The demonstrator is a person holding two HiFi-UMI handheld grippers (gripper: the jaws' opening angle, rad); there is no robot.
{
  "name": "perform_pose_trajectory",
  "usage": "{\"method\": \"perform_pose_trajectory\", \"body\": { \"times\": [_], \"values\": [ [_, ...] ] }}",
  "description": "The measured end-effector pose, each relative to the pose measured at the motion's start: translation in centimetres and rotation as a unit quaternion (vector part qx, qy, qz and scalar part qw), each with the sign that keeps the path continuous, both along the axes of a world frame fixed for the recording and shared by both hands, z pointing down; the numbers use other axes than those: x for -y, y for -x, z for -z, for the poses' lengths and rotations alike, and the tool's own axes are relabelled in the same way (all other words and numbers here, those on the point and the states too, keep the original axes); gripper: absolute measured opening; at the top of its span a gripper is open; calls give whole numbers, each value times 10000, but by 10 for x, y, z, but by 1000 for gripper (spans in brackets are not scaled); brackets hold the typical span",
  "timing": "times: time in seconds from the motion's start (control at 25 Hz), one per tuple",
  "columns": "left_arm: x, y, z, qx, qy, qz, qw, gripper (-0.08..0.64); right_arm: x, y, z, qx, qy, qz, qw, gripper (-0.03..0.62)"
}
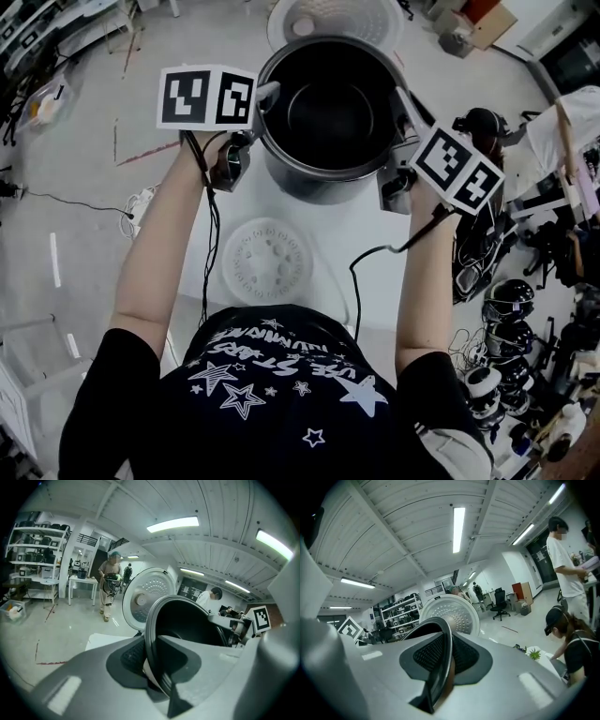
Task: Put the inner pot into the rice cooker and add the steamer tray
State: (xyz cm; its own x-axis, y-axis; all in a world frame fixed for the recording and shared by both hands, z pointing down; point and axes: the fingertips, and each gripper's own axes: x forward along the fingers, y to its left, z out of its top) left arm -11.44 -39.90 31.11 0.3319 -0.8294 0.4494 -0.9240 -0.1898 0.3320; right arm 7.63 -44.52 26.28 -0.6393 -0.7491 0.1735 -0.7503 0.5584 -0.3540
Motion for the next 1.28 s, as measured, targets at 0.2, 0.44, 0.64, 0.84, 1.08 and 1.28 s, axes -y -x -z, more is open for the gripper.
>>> {"method": "perform_pose_trajectory", "body": {
  "times": [0.2, 0.44, 0.64, 0.84, 1.08, 1.28],
  "values": [
    [11, 1, -16, -31, 161, 24, 9999, 71, 15, 3, -12, 35, 134, -76, 9999, 83],
    [25, -4, -31, -67, 367, 15, 9993, 71, 32, -1, -27, 56, 329, -143, 9993, 84],
    [46, -12, -46, -98, 605, 1, 9981, 71, 54, -8, -42, -31, 547, -157, 9984, 84],
    [52, -6, -72, -101, 914, -50, 9957, 71, 60, -3, -69, -292, 796, -184, 9962, 87],
    [58, -11, -99, 33, 1244, -131, 9921, 71, 66, -7, -101, -745, 1043, -152, 9916, 91],
    [60, -11, -112, 496, 1330, -221, 9896, 75, 64, -10, -126, -1418, 1079, -213, 9838, 98]
  ]
}}
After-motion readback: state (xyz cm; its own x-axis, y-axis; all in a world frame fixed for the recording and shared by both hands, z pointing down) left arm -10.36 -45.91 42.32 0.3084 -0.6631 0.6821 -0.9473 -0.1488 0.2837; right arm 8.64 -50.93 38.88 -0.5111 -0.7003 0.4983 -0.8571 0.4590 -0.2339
